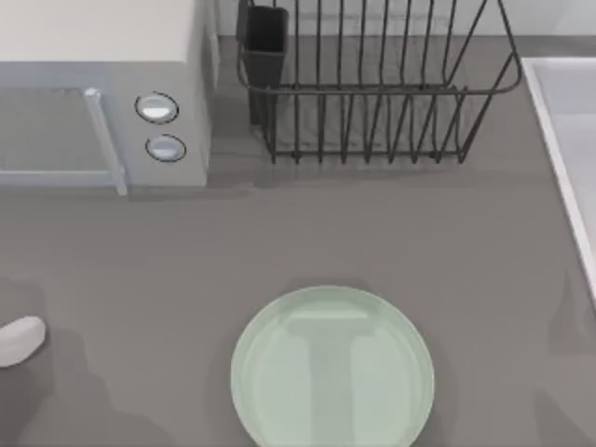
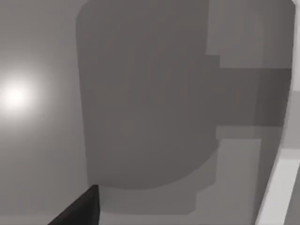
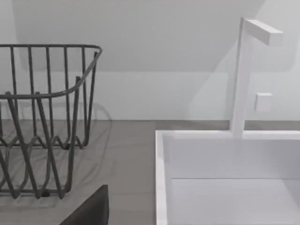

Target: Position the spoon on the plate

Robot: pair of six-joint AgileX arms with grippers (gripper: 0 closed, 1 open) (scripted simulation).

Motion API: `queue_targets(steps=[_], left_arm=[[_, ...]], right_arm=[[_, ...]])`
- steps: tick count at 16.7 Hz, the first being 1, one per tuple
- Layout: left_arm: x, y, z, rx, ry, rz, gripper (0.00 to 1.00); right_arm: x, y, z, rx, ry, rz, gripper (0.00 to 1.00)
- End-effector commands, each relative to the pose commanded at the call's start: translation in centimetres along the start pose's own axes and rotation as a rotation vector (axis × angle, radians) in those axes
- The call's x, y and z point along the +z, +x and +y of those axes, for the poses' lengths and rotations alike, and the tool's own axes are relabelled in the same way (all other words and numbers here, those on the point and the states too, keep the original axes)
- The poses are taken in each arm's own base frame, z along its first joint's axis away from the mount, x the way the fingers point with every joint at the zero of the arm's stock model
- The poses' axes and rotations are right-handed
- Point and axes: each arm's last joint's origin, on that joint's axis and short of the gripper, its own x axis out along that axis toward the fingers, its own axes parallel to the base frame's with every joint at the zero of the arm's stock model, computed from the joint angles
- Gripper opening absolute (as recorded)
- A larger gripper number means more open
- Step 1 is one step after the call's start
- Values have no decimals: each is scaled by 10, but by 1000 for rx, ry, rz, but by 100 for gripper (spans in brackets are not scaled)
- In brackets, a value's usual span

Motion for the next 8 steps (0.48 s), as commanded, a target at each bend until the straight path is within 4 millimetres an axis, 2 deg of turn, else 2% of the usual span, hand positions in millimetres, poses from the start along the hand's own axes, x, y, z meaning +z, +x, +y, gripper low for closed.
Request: queue_targets(steps=[2,6,8], left_arm=[[-1,9,-2,-6,1,2,100],[-1,9,-2,-7,0,2,100],[-1,9,-2,-7,0,2,85]], right_arm=[[0,0,0,0,0,0,100],[0,0,0,0,0,0,100],[0,0,0,0,0,0,100]])
